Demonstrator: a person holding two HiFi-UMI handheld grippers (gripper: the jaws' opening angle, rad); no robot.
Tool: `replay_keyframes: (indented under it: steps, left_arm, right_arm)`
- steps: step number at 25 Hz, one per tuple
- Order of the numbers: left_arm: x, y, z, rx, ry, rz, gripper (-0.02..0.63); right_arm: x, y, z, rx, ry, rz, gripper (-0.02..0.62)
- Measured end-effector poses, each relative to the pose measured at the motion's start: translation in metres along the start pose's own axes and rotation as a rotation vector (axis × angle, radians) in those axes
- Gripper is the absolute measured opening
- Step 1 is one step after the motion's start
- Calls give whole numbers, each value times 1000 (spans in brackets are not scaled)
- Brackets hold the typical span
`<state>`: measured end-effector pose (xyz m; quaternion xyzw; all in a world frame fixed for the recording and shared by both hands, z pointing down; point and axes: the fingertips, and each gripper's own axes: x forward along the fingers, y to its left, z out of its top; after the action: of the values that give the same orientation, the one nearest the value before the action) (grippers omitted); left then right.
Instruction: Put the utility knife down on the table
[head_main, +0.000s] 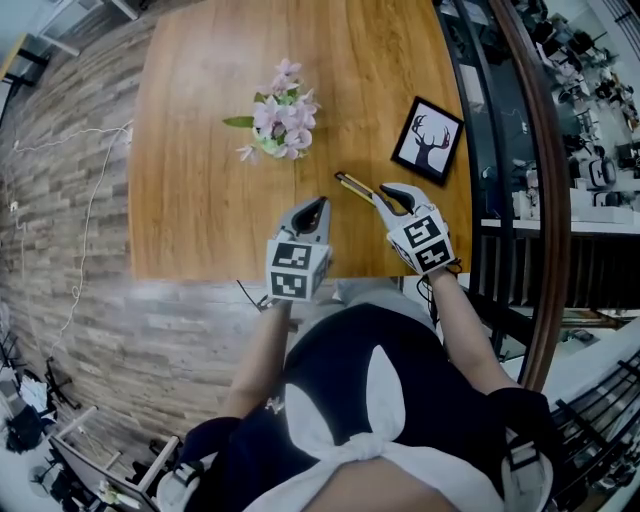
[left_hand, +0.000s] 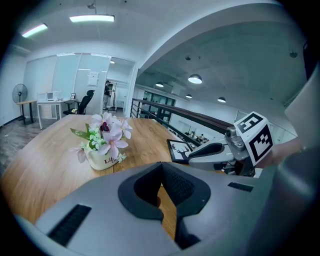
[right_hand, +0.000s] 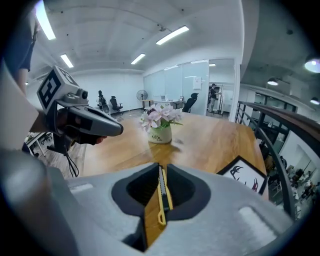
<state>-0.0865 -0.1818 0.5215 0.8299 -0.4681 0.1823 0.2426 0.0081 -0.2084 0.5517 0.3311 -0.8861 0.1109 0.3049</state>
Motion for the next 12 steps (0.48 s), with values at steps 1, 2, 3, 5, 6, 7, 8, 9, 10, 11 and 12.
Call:
replay_keyframes:
  steps: [1,2,3,5,6,7,8,9,10,11,12]
  left_arm:
    - [-1,-2,2,3,-5,-2,17]
    - [-2,-4,4,6,-10,-4,17]
    - [-3,-6,6,9,-15,-6,17]
    - [-5,-9,9,11,-23,-13,17]
    - [-6,-11,10,10,-27,-16,17]
    - [-6,-13,10,10,-30,-19,17]
    - [-7,-15,11,9,-34,-23,17]
    - [-8,-17,12,8,-38,-27,17]
    - [-9,-20,13,8,-42,-31,17]
    - [-11,-23,14,8,-46,-35,17]
    - [-12,-25,15,9,-49,-38,17]
  right_arm:
    - [-4,1,4,-2,-13,-7,39]
    - [-8,2,9,-4,-26,-14,22]
    - [-12,4,13,-6,-40,-20,11]
    - [-20,7,20,-5,-67,-28,0]
    - [-23,8,22,-4,-79,-30,0]
    - [-27,10,25,-4,-90,-32,-2]
    - [-30,12,27,-4,-100,-35,-2]
    - [-34,13,30,-4,-108,-37,-2]
    - [-37,14,31,-1,-116,-40,-2]
    - [-41,15,33,2,-124,-45,-2]
    - [-44,15,35,5,-135,-52,-2]
